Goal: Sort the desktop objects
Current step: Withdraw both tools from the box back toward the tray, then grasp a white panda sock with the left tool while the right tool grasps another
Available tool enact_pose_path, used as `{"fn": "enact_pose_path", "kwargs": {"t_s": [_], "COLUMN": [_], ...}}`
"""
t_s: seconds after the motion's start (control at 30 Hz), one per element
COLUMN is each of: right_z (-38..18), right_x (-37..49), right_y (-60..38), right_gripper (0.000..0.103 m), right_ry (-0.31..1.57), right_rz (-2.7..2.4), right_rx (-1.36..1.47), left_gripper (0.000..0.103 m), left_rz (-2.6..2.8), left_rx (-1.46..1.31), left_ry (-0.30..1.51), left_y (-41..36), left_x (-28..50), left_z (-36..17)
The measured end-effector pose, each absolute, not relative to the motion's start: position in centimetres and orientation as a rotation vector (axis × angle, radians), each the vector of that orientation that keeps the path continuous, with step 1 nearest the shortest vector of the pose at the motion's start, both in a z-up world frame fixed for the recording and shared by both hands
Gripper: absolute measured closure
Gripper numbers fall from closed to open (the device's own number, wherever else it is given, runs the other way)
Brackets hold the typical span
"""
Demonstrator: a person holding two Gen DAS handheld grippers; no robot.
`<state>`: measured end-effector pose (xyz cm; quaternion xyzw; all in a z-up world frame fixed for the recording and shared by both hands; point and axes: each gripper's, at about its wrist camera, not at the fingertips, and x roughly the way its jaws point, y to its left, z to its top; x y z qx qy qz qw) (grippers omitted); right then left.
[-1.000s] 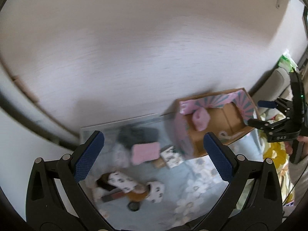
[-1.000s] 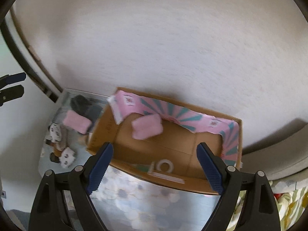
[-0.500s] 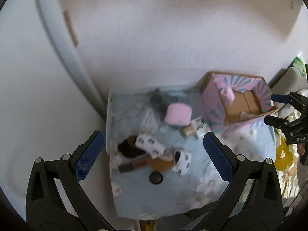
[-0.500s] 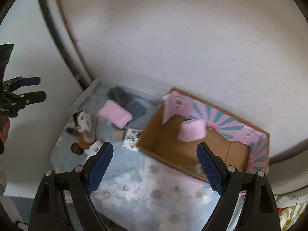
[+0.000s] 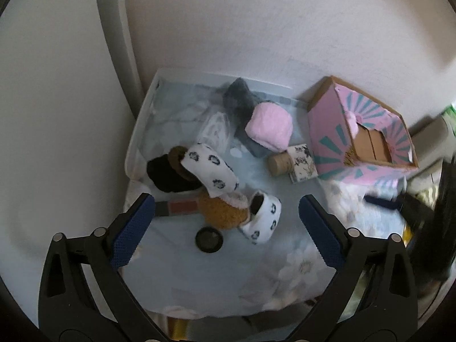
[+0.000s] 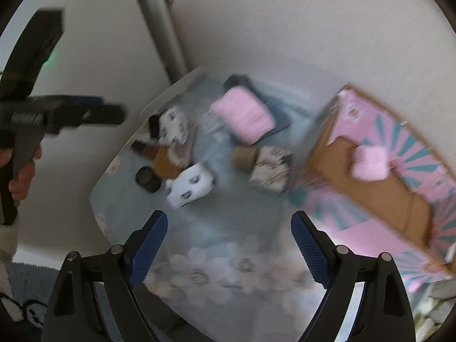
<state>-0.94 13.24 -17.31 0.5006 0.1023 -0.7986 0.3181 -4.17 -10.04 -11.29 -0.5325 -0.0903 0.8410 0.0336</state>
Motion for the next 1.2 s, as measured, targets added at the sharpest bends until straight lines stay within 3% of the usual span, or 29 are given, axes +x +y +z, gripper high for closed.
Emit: {"fn": "enact_pose_path", "kwargs": {"t_s": [0.27,0.63,0.77,0.93,1.2], "right_z": [-22.0,-23.4,-24.0,-25.0,-26.3], "right_x": [-1.4,-3.7,-4.4,-5.1,-5.7], "right_y": [10.7,8.6,8.2,8.4,8.8], "right_gripper": [0.017,0.017,0.017,0.032,0.043], "right_ry": [0.192,-0.048,-0.118,-0.198,-0.285], "right_rz": [-2.069,-2.041,-2.031,-1.992,-1.958], "right_rx": [1.381,1.429,1.465,1.521,1.586], "left_gripper": [0.027,0.033,0.042,0.048,0.062], "left_rz": [2.591,2.604,2.604,2.625,2.623], "left_rx": [-1.720,-1.762,-1.785,-1.780,-1.791], "left_ry": [-0.488,-0.527,-0.530,-0.524,-0.524], "left_y": [-10.3,-10.4,-10.5,-10.8,-11.2], "left_x": [-6.9,-8.6,-9.0,-8.8,-8.5], "left_z": [-15.9,-17.7,-18.2,-18.4,-18.5]}}
